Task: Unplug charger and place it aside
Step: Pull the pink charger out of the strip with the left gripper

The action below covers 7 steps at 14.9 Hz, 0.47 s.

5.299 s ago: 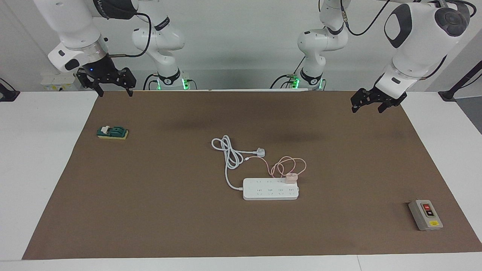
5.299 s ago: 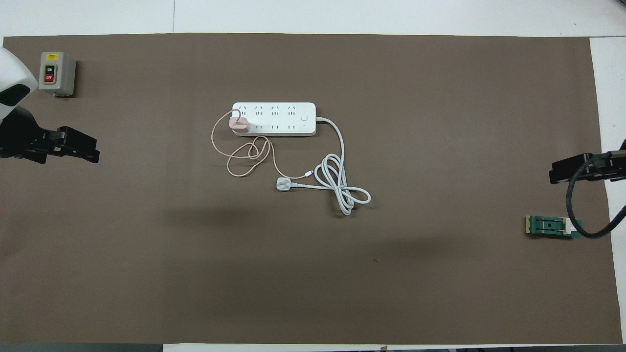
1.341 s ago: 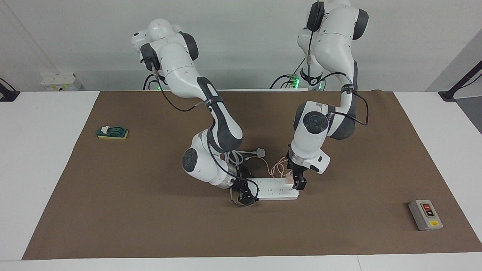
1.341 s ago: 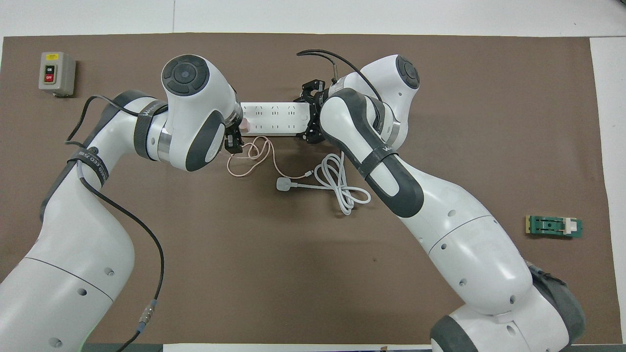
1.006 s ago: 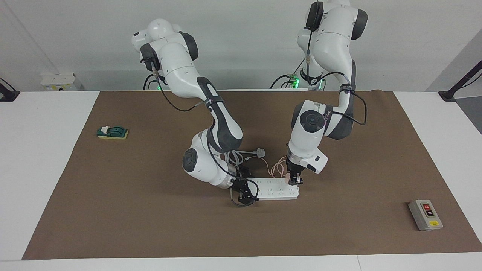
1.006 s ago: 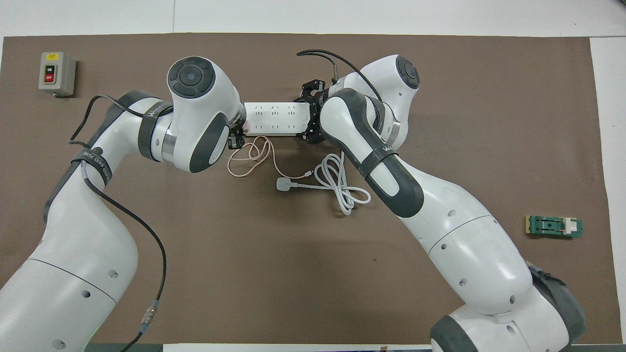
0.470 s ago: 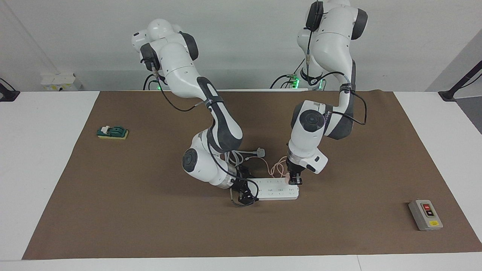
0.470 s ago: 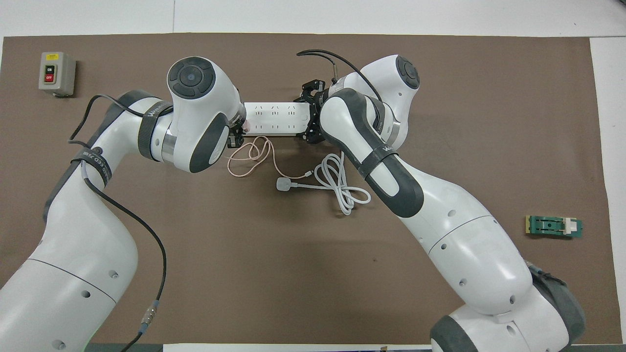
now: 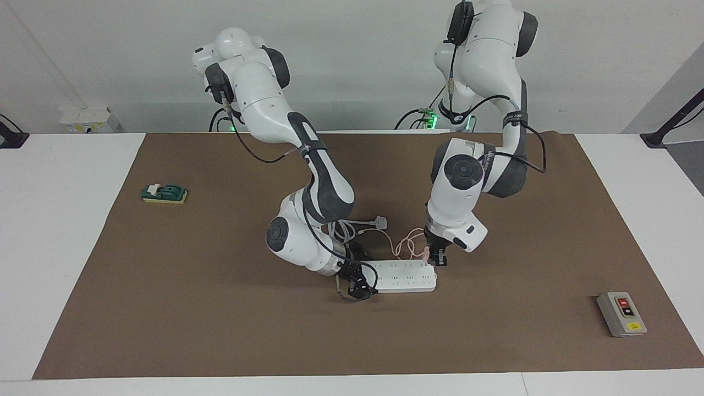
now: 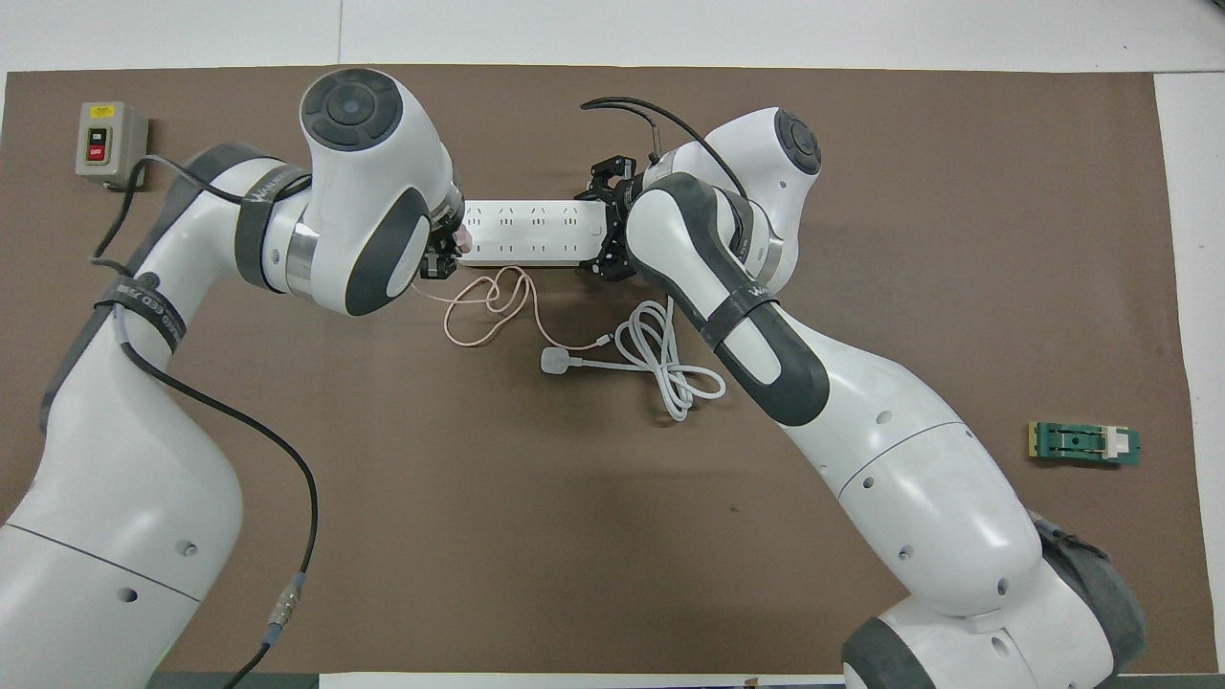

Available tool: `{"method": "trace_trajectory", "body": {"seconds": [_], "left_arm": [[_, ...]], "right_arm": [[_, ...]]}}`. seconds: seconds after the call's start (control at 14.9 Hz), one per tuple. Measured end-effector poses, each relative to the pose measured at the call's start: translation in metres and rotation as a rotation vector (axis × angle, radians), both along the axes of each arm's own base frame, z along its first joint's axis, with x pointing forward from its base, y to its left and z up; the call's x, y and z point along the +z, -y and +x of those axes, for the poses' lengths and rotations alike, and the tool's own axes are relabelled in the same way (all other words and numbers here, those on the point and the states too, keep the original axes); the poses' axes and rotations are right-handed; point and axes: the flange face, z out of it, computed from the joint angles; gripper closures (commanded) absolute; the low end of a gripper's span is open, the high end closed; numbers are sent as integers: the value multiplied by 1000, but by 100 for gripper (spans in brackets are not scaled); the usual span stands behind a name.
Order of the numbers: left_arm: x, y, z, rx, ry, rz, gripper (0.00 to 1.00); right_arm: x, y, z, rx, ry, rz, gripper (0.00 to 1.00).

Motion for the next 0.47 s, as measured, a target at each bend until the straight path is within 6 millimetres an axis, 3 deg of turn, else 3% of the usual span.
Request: {"method": "trace_trajectory", "body": {"seconds": [0.07, 0.2, 0.34, 0.47], "left_arm": [[16, -12, 2, -17, 2, -2, 100], [48, -39, 0, -74, -15, -6, 100], [79, -83, -4, -155, -64, -19, 100], [109, -146, -9, -250, -114, -43, 100]], "right_arm": [[0, 0, 0, 0, 0, 0, 47], [0, 0, 0, 0, 0, 0, 3], [0, 0, 0, -1, 2, 0, 0], [8, 0, 1, 0, 9, 5, 0]]}}
